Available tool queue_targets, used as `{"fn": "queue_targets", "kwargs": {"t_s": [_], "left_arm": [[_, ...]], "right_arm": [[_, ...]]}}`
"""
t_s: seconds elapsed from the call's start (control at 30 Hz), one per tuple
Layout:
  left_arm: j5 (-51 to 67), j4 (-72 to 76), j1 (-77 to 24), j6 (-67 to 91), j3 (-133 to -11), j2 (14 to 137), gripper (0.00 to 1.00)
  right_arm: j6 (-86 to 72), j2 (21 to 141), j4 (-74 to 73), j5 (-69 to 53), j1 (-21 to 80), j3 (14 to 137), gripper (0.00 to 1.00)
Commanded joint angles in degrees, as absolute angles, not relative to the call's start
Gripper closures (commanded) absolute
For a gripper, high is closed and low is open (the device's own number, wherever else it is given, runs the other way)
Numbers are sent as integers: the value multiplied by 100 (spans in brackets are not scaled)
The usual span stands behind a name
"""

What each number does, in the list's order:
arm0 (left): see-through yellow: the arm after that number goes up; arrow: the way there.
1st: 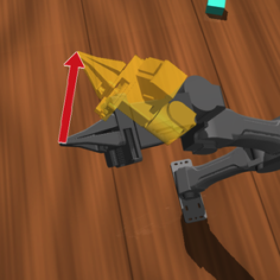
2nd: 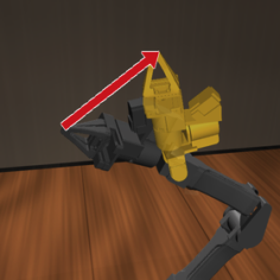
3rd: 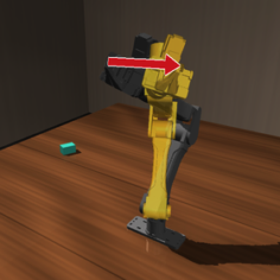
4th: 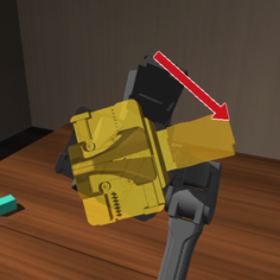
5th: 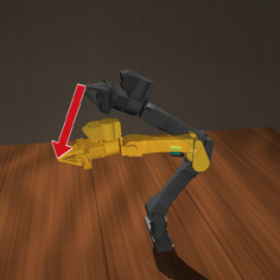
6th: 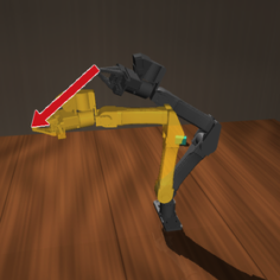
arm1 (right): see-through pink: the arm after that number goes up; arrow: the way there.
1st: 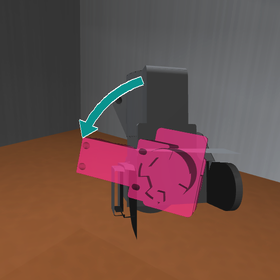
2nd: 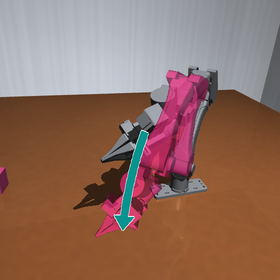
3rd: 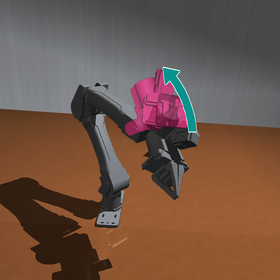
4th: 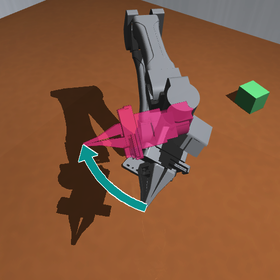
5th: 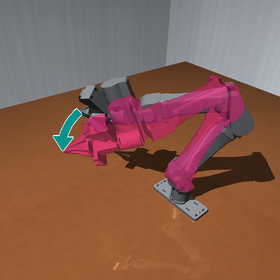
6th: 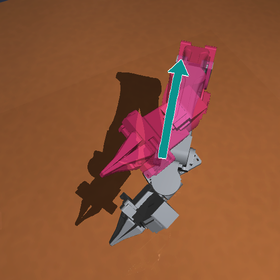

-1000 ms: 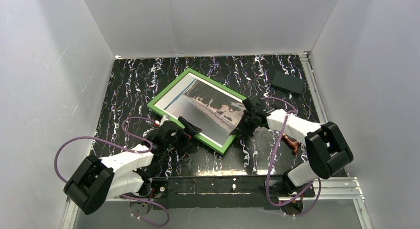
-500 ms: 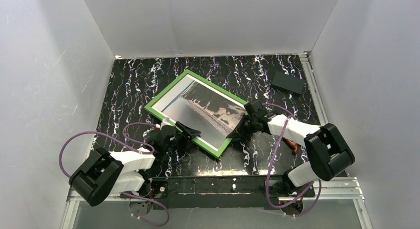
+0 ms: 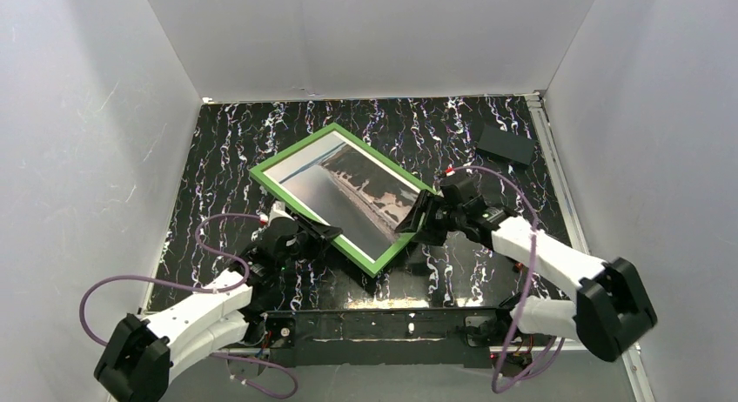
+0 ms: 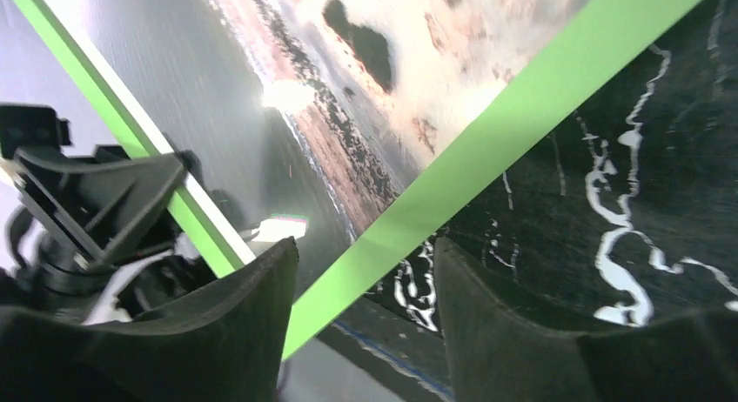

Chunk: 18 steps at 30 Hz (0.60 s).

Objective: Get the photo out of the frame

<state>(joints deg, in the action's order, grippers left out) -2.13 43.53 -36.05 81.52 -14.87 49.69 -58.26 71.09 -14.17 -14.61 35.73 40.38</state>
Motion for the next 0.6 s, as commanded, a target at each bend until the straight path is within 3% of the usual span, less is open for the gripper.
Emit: {"fn": "queue_targets", "kwargs": {"t_s": [0.0, 0.13, 0.33, 0.57], "left_arm": [[-358, 2614, -3607, 7563, -2037, 4495, 100], [-410, 1650, -3603, 7329, -2563, 4384, 100], [-685, -346, -3588, 7346, -3602, 4334, 100], [-886, -2521, -3593, 7547, -5031, 4830, 100]], "right_arm": [[-4572, 6448, -2299, -392, 3881, 4279, 26], [-4028, 5915, -2934, 563, 4410, 4435, 19], [-2791, 5323, -3066, 2106, 6020, 5023, 19], [-1234, 6338, -2919, 4115, 8450, 6026, 21]]}}
